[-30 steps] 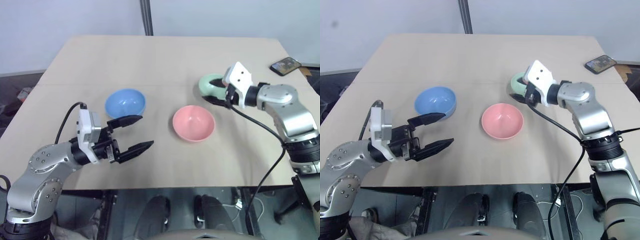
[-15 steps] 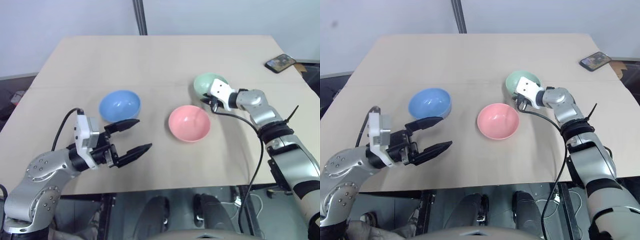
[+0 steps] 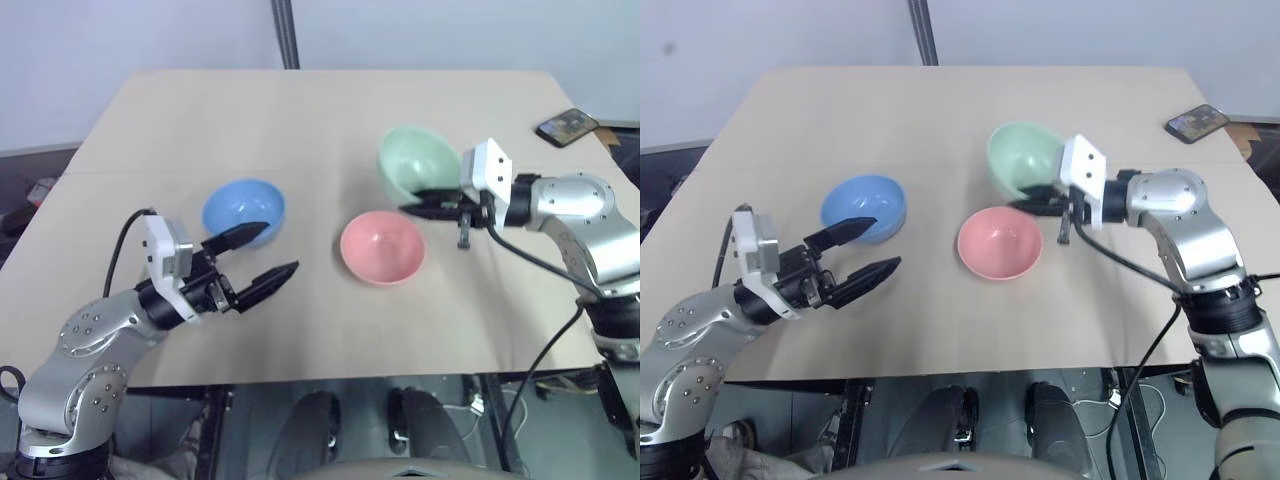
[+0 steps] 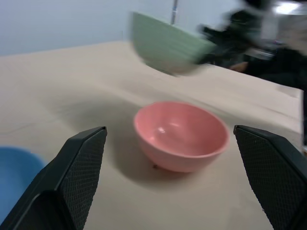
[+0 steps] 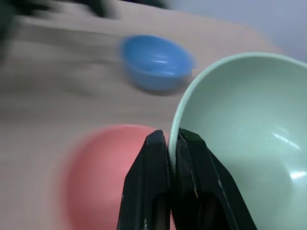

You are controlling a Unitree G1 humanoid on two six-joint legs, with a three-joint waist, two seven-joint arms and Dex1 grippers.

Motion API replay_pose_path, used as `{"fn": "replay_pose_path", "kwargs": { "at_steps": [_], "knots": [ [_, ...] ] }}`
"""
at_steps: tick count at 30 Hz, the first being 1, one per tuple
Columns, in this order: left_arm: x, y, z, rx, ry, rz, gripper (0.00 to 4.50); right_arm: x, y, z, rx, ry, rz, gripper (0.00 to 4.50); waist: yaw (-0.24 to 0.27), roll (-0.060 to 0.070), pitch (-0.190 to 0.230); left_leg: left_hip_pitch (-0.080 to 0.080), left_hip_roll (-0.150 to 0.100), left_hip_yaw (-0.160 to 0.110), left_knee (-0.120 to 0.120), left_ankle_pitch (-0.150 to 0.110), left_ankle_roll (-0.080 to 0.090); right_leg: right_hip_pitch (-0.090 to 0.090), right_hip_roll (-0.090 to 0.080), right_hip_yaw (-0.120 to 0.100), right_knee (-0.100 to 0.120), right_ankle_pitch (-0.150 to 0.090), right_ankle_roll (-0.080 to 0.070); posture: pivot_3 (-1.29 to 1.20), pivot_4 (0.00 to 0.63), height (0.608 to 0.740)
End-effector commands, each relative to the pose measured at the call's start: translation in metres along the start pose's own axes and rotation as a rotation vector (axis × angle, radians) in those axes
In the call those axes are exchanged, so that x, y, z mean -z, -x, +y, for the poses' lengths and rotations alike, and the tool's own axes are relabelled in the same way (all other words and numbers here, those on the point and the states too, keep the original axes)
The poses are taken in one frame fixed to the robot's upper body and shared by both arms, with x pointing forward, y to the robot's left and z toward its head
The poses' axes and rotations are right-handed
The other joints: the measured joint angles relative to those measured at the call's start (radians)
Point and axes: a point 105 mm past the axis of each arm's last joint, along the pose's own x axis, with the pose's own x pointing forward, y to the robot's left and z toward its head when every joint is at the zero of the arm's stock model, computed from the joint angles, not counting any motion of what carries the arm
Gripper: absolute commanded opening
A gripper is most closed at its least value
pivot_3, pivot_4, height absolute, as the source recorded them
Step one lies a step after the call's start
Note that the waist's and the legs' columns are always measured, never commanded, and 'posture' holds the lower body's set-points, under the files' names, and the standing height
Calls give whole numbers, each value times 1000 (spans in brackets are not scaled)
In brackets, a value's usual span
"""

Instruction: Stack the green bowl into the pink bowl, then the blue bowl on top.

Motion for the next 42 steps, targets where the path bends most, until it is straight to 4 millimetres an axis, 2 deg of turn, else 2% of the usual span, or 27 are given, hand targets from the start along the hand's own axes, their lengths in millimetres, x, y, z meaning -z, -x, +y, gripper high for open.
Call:
{"fn": "replay_pose_path", "kwargs": {
  "at_steps": [1,4,6,8,11,12,14,16,20,24,28,29,33,40,42],
  "knots": [
    [-4,-5,7,-36,-24,-7,4500,2,-19,21,-36,-21,-10,63,-1,0,0,0,0,0,0,0,0,0,0,0,0,0,-1,0,150,740],
    [-1,-8,13,-49,-47,14,4500,17,-34,27,-37,-58,7,1049,0,0,0,1,0,0,0,1,-2,1,0,0,1,-1,-5,0,150,740],
    [0,-9,15,-55,-52,24,4500,23,-39,25,-22,-64,21,2104,1,0,0,1,0,0,1,2,-2,0,1,0,1,0,-5,0,150,740],
    [1,-9,18,-77,-58,37,4500,26,-39,20,21,-43,31,2916,3,0,0,1,0,0,1,3,-4,0,1,0,1,0,-4,0,150,740],
    [4,-8,35,-228,-100,93,4500,14,-29,2,141,-13,-25,4279,8,0,0,0,0,0,1,4,-6,0,1,0,0,2,-2,0,150,740],
    [6,-6,42,-303,-147,135,4500,7,-24,-3,187,-12,-60,4462,12,0,0,0,0,0,1,4,-6,0,1,0,0,2,-1,0,150,740],
    [10,-1,58,-462,-236,262,4500,-9,-11,-5,202,-28,-130,4462,16,0,0,0,0,0,1,4,-6,0,2,0,0,2,-1,0,150,740],
    [12,-1,64,-524,-258,357,4500,-16,0,-2,197,-29,-147,4462,19,-1,0,-1,0,0,1,4,-6,0,2,0,1,2,-1,0,150,740],
    [18,-8,73,-519,-351,584,4500,-15,12,4,217,-46,-140,4462,19,-2,0,-1,-1,-2,1,3,-5,1,2,-2,0,2,-1,0,150,740],
    [17,-18,80,-497,-387,679,4500,-12,15,1,258,-61,-130,4462,11,-2,0,0,0,-1,1,4,-6,1,4,-1,1,2,-1,0,150,740],
    [22,-29,74,-405,-419,729,2687,-8,18,-3,295,-50,-109,4500,11,-2,0,0,1,0,1,4,-7,0,6,0,1,2,-1,0,150,740],
    [24,-29,73,-392,-418,737,2057,-8,18,-4,301,-50,-108,4500,13,-2,0,0,1,0,1,4,-7,0,6,0,1,2,-1,0,150,740],
    [29,-33,67,-334,-401,757,134,-6,22,-5,328,-47,-91,4500,14,-3,0,0,1,1,1,4,-7,0,6,0,1,2,-1,0,150,740],
    [10,-41,63,-295,-373,680,58,-1,29,-4,377,-48,-75,4500,15,-3,1,-1,0,0,2,4,-7,0,6,0,1,2,0,0,150,740],
    [13,-38,60,-266,-383,702,58,0,30,-3,385,-48,-74,4500,14,-3,1,-1,1,0,2,4,-7,0,6,0,1,2,0,0,150,740]
  ]
}}
